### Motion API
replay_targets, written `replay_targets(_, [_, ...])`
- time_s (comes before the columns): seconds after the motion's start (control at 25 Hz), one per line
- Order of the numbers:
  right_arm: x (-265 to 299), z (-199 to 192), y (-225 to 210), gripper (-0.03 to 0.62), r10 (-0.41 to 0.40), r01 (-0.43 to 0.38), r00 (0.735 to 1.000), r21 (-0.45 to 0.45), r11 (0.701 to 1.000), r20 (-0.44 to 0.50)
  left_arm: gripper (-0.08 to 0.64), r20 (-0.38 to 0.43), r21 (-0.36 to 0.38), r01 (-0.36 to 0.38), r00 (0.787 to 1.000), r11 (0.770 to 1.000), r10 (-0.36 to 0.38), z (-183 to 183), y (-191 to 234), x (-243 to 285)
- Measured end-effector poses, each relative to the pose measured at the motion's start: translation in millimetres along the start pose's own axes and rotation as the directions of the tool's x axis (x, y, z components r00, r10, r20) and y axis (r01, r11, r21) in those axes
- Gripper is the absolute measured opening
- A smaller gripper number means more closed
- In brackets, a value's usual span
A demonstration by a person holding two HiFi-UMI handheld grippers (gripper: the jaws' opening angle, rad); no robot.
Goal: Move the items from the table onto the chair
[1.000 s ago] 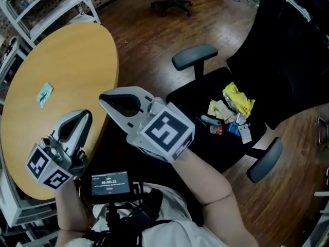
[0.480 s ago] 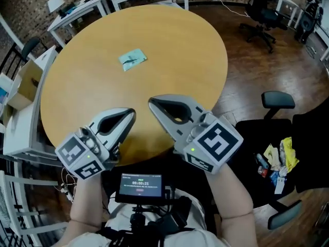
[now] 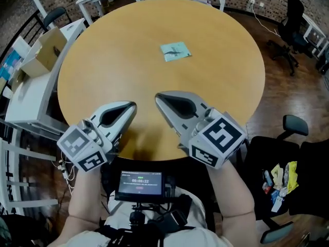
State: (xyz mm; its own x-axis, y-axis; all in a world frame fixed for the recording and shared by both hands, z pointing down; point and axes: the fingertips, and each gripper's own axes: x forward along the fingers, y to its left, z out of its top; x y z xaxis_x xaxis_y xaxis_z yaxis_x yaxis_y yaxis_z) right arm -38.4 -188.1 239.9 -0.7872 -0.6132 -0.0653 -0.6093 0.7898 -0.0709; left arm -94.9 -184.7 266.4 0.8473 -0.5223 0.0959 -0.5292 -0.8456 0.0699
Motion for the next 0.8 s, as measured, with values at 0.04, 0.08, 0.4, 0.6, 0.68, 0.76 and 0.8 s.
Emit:
replay_targets(0.04, [5, -3, 1, 0.001, 0.004, -0.004, 1.0, 0.001, 1.0, -0.008, 0.012, -0.006, 0.002, -0.014, 1.0, 1.0, 0.014, -4, 6, -2])
replay_targets(0.08, [10, -5, 2, 0.001, 0.008, -0.008, 1.0, 0.0, 1.0, -0.015, 0.011, -0.014, 0.009, -0.024, 1.0, 1.0, 0.024, -7, 10, -3])
replay_targets(0.4, [34, -4, 3, 0.001, 0.022, -0.022, 0.999, -0.013, 1.0, -0.043, 0.012, -0.046, 0.046, -0.039, 0.998, 0.998, 0.042, -11, 25, -3])
replay_targets(0.6, [37, -7, 3, 0.001, 0.015, -0.016, 0.998, -0.016, 1.0, -0.061, 0.012, -0.065, 0.029, -0.014, 0.998, 0.999, 0.016, -16, 23, 0])
replay_targets(0.68, [37, -10, 2, 0.001, 0.01, -0.011, 0.998, -0.01, 1.0, -0.066, 0.011, -0.066, 0.032, -0.014, 0.998, 0.999, 0.016, -17, 23, 0])
replay_targets(0.76, [37, -10, 2, 0.001, 0.011, -0.011, 0.998, -0.01, 1.0, -0.069, 0.011, -0.065, 0.034, -0.01, 0.998, 0.999, 0.012, -16, 23, -1])
replay_targets(0.8, [38, -10, 2, 0.001, 0.012, -0.013, 0.998, -0.013, 1.0, -0.069, 0.011, -0.065, 0.035, -0.009, 0.998, 0.999, 0.011, -16, 23, -1])
